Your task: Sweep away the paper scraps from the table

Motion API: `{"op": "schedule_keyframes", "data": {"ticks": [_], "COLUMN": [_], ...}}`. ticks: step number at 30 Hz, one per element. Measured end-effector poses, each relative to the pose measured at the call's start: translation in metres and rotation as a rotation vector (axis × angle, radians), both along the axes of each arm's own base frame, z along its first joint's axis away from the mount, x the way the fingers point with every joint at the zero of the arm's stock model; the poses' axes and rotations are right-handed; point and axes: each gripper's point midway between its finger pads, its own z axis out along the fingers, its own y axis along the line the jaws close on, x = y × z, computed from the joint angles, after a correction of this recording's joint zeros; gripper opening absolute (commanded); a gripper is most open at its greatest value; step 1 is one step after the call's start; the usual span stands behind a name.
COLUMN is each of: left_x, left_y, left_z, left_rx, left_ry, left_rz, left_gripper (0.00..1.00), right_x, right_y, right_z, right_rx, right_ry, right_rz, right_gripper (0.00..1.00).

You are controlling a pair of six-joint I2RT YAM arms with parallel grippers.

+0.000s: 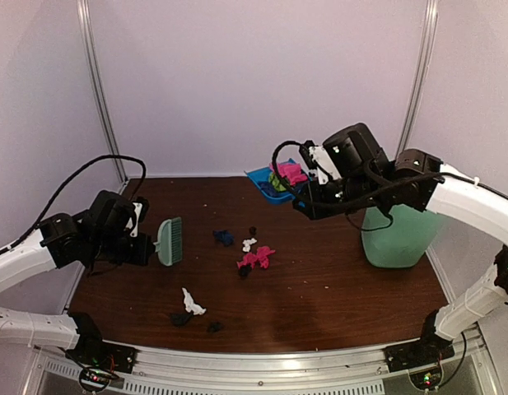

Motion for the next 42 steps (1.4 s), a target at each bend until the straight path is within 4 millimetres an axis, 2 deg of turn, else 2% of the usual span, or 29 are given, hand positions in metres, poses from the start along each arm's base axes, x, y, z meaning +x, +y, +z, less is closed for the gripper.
{"op": "schedule_keyframes", "data": {"ticks": [6,12,18,26,32,42], "left_x": [0.001,0.001,0.001,0.001,0.001,0.001], "left_y": [0.001,0.001,0.001,0.001,0.001,0.001], "left_z": [-0.001,-0.002,-0.002,-0.003,-0.004,-0.006], "left_rx": [0.005,0.006,0.006,0.008,0.010,0.014], "left_ry": [-0.003,-0.002,-0.002,0.001,0.003,0.006], "left_rz": [0.006,0.006,0.006,0.005,0.004,0.002], "left_gripper": [0.00,0.00,0.00,0.00,0.00,0.00], "right_x": [0.020,0.039,0.044,0.045,0.041,0.043], "right_y": [-0.033,-0.085,-0.132,-0.179,-0.205,-0.220], "right_z": [0.019,0.037,0.051,0.051,0.055,0.050], "right_rx": [0.022,0.053,0.079,0.090,0.173,0.330], "right_ry": [0.038,0.069,0.087,0.137,0.169,0.245], "right_rz": [-0.112,-0.261,-0.382,-0.506,-0.570,-0.603], "right_gripper": [0.00,0.00,0.00,0.00,0.00,0.00]}}
